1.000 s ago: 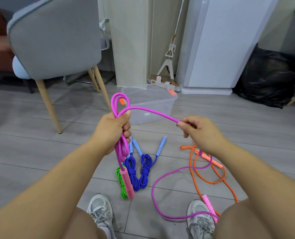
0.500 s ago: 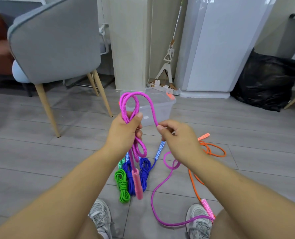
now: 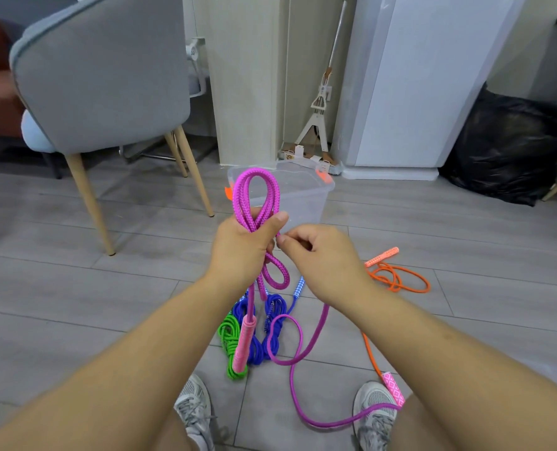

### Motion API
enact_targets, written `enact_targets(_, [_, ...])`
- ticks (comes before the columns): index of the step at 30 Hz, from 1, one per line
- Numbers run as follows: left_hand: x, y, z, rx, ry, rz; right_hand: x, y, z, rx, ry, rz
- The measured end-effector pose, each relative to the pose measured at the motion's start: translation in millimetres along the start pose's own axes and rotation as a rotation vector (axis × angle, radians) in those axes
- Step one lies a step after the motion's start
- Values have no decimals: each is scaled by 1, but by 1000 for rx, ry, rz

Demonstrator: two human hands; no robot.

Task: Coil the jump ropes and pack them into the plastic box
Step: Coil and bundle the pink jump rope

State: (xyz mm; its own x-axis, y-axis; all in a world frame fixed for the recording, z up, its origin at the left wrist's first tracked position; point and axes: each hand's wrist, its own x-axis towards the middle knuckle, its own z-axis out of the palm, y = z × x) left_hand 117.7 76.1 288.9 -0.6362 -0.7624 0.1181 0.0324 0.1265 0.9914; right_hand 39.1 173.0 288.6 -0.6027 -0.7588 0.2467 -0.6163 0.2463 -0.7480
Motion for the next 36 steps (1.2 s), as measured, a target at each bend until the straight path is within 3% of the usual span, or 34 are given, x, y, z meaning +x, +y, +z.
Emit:
enact_targets(8, [2, 2, -3, -111, -37, -95, -3, 13, -17, 12, -157, 20])
enact_targets(17, [2, 2, -22, -395, -98, -178, -16, 67, -54, -149, -295, 128])
enact_targets(24, [9, 4, -34, -451, 31, -119, -31, 103, -78, -313, -335, 260])
enact_targets(31, [6, -1, -30, -106, 64, -65, -35, 89, -77, -346, -257, 190])
enact_targets(36, [-4, -7, -13, 32, -86, -102, -32, 44, -58, -55, -242, 81])
